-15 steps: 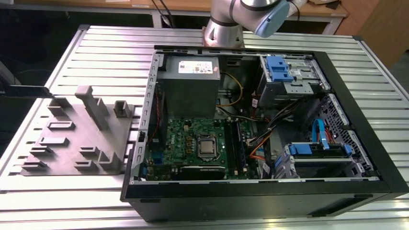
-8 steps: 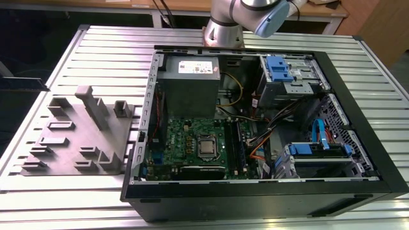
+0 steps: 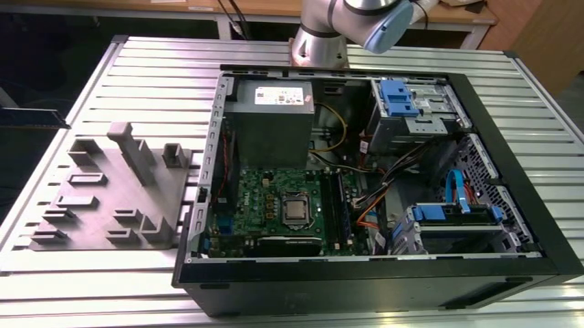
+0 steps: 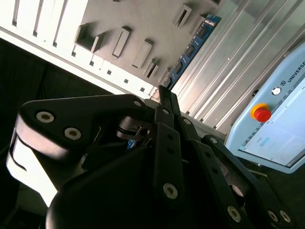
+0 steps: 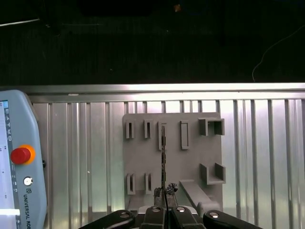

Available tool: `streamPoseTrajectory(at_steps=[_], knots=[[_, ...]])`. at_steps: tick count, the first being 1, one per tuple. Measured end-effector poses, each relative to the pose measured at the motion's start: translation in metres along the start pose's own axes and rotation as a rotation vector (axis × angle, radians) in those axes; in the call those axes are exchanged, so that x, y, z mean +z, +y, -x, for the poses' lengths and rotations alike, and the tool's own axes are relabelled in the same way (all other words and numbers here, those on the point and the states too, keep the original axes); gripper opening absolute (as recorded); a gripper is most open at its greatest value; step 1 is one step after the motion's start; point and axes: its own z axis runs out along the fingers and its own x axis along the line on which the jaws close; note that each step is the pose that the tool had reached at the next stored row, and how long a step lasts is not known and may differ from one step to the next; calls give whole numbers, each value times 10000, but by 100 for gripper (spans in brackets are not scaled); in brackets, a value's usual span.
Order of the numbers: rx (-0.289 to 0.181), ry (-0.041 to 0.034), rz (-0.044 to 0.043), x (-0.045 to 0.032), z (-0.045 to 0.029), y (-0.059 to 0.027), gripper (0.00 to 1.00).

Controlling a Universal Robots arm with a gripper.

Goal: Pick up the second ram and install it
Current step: 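Pick up the second ram and move it above second insertion slot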

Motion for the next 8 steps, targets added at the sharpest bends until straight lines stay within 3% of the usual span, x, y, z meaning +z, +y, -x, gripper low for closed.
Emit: streamPoseTrajectory(at_steps=[8], knots=[[1, -2, -3, 0, 5, -135, 8]])
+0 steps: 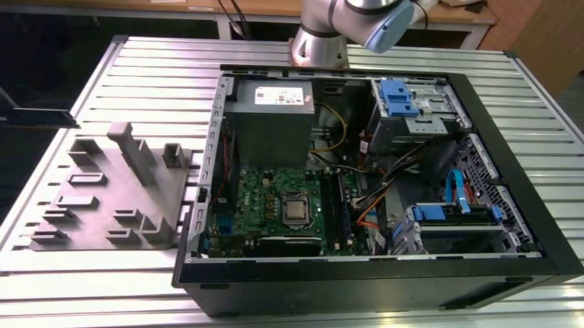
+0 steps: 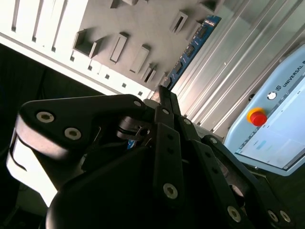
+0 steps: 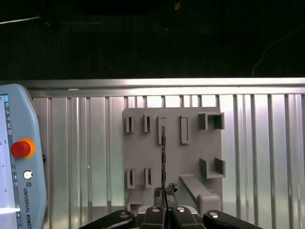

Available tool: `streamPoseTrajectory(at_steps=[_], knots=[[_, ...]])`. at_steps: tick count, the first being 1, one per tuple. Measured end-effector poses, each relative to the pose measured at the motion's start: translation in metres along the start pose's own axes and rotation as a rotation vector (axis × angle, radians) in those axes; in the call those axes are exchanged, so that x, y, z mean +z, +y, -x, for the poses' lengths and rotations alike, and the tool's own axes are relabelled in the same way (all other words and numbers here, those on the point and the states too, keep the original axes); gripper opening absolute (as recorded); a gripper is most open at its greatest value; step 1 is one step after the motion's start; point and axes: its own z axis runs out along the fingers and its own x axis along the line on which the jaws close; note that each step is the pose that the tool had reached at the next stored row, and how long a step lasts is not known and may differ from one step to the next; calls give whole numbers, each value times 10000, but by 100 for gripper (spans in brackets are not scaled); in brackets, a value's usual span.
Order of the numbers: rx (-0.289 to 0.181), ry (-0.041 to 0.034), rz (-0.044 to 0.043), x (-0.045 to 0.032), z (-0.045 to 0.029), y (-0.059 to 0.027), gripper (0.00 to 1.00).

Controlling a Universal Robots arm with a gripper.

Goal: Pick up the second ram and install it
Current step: 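Pick up the second ram and move it above second insertion slot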

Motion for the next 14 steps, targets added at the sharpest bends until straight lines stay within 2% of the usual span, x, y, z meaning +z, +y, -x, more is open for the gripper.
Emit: streamPoseTrajectory(at_steps=[14], knots=[[0, 0, -1, -7, 18, -513, 8]])
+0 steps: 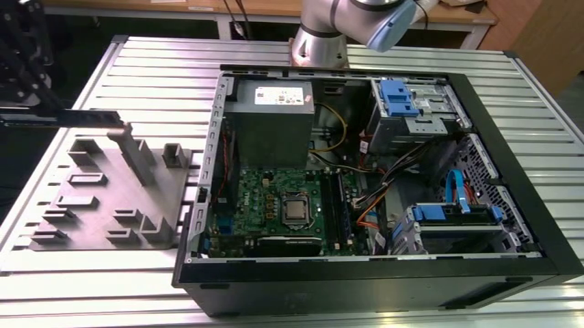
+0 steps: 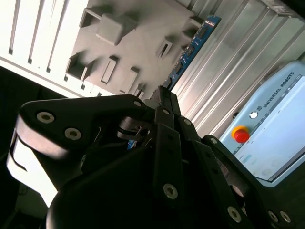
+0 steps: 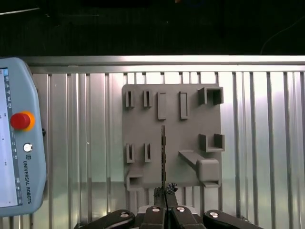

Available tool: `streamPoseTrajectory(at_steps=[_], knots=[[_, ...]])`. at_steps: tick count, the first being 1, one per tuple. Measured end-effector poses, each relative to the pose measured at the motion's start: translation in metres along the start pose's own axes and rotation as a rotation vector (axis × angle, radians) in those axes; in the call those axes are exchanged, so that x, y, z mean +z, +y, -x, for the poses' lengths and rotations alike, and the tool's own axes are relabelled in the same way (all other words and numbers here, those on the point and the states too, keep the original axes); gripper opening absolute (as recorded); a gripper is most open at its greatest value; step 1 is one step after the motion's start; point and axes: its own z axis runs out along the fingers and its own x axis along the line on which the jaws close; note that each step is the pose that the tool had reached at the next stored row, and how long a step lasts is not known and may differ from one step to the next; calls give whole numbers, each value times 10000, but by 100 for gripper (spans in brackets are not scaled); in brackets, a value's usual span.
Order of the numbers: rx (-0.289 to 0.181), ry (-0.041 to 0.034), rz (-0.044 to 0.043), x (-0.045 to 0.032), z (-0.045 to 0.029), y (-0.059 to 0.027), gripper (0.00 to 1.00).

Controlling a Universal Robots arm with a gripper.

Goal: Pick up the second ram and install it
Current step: 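Pick up the second ram and move it above second insertion slot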

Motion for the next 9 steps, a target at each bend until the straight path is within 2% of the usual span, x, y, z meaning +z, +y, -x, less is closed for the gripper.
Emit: streamPoseTrajectory(at_steps=[9], knots=[[1, 0, 1, -6, 13, -347, 8]])
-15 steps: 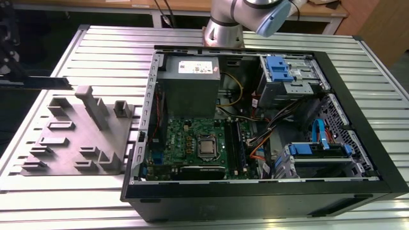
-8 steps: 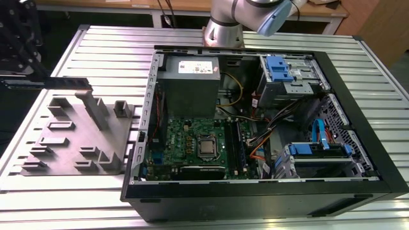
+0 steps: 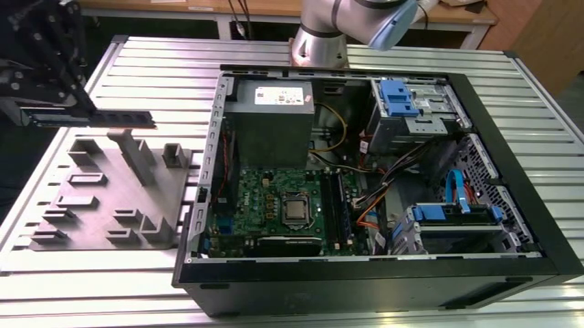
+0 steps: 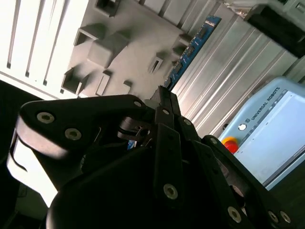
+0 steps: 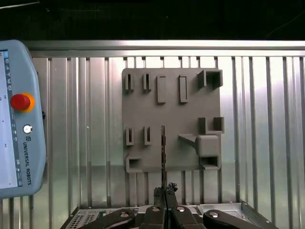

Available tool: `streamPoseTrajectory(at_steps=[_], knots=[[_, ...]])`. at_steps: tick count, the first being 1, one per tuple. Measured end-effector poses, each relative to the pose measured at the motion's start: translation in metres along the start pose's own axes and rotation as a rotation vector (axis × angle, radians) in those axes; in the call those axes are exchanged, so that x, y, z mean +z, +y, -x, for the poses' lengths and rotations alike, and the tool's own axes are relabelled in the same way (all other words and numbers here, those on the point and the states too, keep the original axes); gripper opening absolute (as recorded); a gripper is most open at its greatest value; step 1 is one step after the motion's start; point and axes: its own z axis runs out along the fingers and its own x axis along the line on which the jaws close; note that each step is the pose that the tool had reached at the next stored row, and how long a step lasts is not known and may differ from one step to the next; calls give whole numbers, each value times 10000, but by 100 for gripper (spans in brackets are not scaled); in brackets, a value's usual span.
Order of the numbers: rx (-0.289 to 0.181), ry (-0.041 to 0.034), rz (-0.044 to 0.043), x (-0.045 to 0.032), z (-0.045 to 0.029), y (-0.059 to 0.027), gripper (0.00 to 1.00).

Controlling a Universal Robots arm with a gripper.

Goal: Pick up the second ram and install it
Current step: 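Pick up the second ram and move it above second insertion slot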

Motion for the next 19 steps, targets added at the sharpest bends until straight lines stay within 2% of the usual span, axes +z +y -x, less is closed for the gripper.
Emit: streamPoseTrajectory(at_steps=[13, 19], knots=[[0, -1, 0, -9, 20, -547, 8], [0, -2, 0, -13, 30, -829, 8]])
